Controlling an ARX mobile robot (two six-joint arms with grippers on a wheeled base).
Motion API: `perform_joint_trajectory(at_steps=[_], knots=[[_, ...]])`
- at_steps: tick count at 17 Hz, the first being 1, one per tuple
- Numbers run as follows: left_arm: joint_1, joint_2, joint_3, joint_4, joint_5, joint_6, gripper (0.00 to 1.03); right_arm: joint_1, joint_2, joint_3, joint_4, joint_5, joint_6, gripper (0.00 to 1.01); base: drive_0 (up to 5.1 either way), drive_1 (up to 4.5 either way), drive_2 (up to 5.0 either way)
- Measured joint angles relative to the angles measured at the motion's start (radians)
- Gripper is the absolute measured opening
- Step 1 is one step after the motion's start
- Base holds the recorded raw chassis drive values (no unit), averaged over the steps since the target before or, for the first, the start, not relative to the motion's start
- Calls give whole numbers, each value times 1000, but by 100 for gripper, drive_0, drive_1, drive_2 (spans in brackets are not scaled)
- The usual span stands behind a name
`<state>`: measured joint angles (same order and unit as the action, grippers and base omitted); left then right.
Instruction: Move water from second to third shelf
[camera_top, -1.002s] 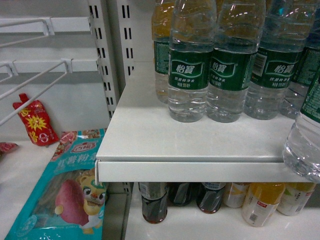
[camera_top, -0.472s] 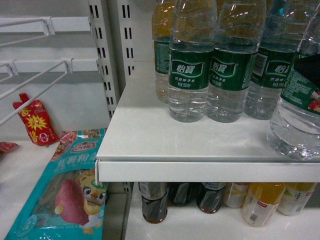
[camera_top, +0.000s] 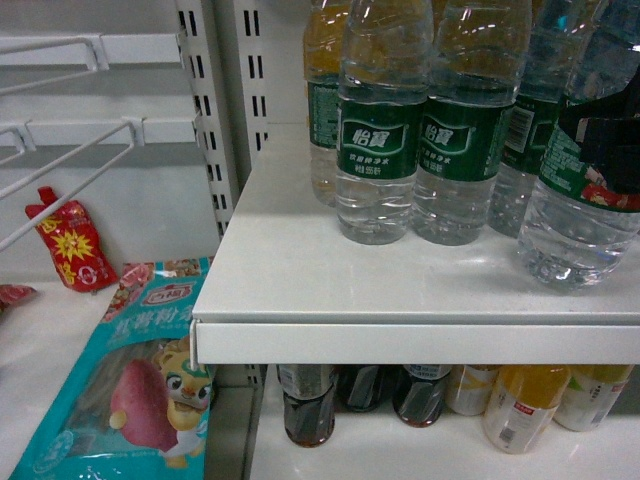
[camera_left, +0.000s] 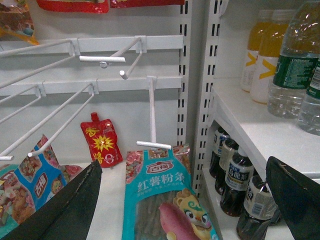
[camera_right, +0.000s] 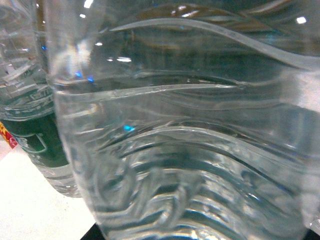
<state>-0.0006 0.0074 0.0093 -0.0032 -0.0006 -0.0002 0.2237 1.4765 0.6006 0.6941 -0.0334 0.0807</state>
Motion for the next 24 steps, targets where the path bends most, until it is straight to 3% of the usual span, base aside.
perform_joint_trajectory(at_steps=[4, 7, 16, 18, 21, 22, 24], knots=[[0, 0, 0, 0, 0, 0, 98, 13, 43, -4, 64, 45, -27, 41, 0, 0, 0], [0, 0, 0, 0, 0, 0, 98, 19, 47, -21, 90, 49, -48, 41, 0, 0, 0], [0, 0, 0, 0, 0, 0, 98, 19, 49, -30, 108, 50, -48, 41, 0, 0, 0], [0, 0, 0, 0, 0, 0, 98, 18, 49, -34, 105, 50, -50, 58, 0, 0, 0], [0, 0, 0, 0, 0, 0, 98, 18, 39, -34, 116, 49, -52, 94, 0, 0, 0], [0, 0, 0, 0, 0, 0, 98, 17, 39, -34, 115, 48, -51, 100, 0, 0, 0], [0, 0, 0, 0, 0, 0, 98, 18, 39, -34, 113, 45, -51, 97, 0, 0, 0]])
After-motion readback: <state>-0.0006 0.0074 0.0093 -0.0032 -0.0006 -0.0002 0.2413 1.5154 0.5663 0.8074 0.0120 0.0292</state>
